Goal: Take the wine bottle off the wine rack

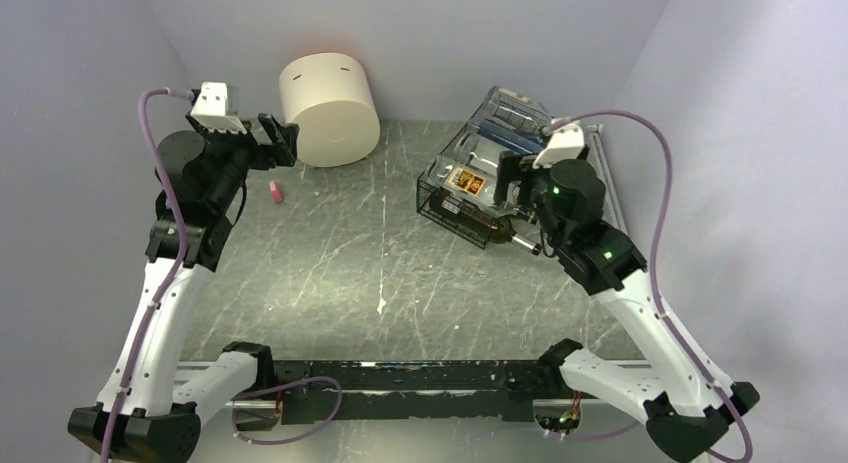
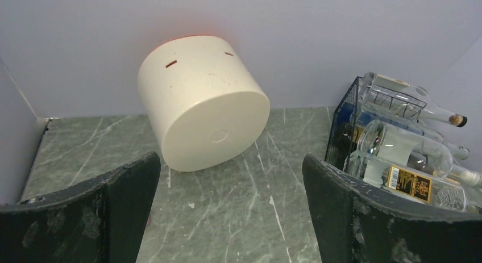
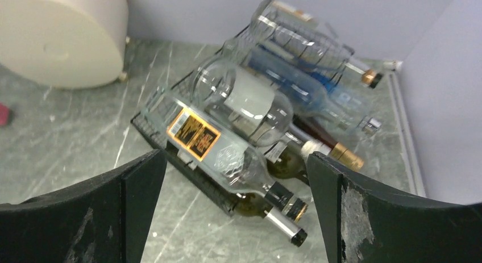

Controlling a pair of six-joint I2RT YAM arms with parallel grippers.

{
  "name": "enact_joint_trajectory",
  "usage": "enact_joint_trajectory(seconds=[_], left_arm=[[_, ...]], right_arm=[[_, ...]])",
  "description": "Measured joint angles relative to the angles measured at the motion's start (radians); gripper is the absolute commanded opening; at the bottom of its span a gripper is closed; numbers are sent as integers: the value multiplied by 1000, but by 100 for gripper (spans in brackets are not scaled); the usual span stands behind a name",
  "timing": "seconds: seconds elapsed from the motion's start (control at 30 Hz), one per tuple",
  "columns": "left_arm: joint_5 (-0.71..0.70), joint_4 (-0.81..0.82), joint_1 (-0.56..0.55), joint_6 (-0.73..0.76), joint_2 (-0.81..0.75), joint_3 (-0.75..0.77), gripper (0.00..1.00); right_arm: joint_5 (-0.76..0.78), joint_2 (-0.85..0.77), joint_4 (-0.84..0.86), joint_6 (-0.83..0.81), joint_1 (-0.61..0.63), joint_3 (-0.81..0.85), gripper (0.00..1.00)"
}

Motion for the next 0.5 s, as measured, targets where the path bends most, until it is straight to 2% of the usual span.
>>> enact_joint_trajectory(seconds=[0.2, 0.5], left_arm=[[58, 22, 19, -16, 18, -22, 99], [153, 62, 29, -49, 48, -34, 99]], right_arm=[[-104, 108, -26, -10, -6, -21, 99], [-156, 313, -158, -29, -11, -6, 95]])
